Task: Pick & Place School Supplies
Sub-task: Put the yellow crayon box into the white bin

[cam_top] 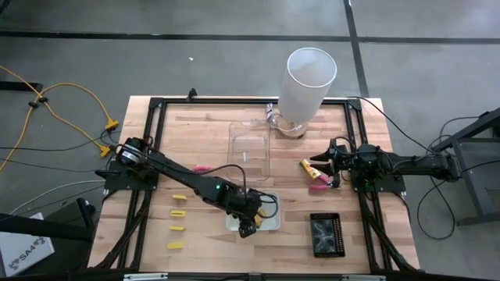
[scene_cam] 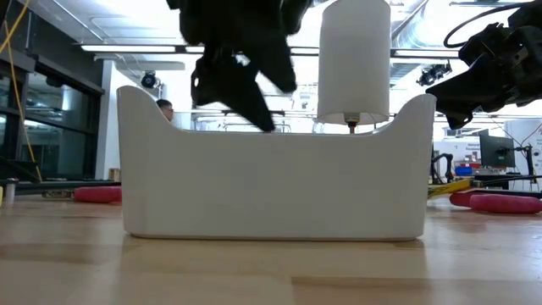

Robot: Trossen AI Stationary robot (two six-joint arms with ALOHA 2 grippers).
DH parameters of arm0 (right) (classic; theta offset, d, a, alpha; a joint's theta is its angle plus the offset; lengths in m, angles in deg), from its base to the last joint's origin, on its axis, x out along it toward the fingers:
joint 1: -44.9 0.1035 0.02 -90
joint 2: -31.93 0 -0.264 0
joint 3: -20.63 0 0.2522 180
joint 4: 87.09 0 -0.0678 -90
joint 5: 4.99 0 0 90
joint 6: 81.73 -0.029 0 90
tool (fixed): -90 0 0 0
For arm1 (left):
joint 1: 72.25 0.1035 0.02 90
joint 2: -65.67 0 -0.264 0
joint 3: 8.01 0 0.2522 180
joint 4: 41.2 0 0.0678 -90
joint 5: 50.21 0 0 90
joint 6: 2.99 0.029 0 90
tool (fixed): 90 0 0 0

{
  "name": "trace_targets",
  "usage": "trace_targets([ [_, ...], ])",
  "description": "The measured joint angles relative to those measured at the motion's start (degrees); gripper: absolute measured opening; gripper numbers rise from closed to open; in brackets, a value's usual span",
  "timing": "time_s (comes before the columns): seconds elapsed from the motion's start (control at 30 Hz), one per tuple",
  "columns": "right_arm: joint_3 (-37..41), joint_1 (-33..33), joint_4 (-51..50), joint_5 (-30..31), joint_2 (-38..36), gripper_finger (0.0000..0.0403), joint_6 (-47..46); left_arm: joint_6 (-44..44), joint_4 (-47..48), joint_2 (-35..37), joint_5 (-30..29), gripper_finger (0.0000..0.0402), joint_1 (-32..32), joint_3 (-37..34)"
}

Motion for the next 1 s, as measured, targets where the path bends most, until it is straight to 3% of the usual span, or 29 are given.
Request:
trace_targets([
  [0.3, 0.0, 0.0, 0.01, 0.01, 0.0, 0.0121, -0.01, 4.88, 1.45, 6.17, 0.04, 0.0226, 0.7, 0.01],
  [0.63, 0.0, 0.0, 0.01, -0.01, 0.0, 0.0121, -0.01, 1.51, 17.94, 14.99, -1.44, 0.0226, 4.28, 0.02],
  [0.8, 0.0, 0.0, 0.01, 0.0, 0.0, 0.0121, 0.0, -3.31, 25.81, 19.92, -8.8, 0.0226, 4.53, -0.7],
  [1.0, 0.0, 0.0, 0.01, 0.0, 0.0, 0.0121, -0.02, -11.57, 27.05, 29.62, -17.72, 0.0226, 2.17, -10.74],
])
